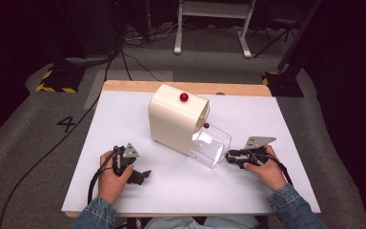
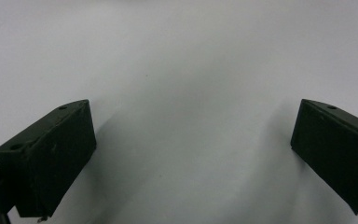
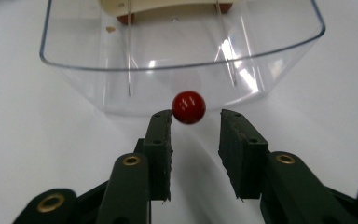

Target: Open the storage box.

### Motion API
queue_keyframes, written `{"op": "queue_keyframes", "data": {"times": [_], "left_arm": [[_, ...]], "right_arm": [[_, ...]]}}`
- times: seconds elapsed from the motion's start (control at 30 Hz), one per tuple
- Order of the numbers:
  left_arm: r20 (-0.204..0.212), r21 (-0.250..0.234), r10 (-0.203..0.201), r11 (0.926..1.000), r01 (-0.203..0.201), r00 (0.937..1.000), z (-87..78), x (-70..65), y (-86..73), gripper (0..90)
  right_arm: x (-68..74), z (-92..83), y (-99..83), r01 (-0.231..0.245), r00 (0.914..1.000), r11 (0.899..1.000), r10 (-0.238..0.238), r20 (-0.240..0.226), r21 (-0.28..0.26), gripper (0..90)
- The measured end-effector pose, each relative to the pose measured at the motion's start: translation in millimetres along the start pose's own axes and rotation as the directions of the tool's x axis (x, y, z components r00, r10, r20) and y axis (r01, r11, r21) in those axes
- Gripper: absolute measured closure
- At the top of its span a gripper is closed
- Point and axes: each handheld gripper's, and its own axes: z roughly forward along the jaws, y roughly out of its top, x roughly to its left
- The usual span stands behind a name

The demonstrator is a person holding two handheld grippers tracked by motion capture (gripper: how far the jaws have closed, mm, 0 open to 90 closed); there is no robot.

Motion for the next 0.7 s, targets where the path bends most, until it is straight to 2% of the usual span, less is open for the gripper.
{"op": "queue_keyframes", "data": {"times": [0.17, 0.7], "left_arm": [[0.0, 0.0, 0.0, 1.0, 0.0, 1.0, 0.0, -0.1, 0.0, 0.0], [0.001, 0.003, 0.0, 1.0, 0.0, 1.0, 0.0, 0.2, 0.4, 0.0]], "right_arm": [[-0.9, -6.0, -5.2, -0.015, 0.9999, 1.0, 0.015, 0.006, 0.001, 58.0], [8.0, -41.4, -3.0, -0.064, 0.9975, 0.993, 0.067, 0.024, -0.094, 53.4]]}}
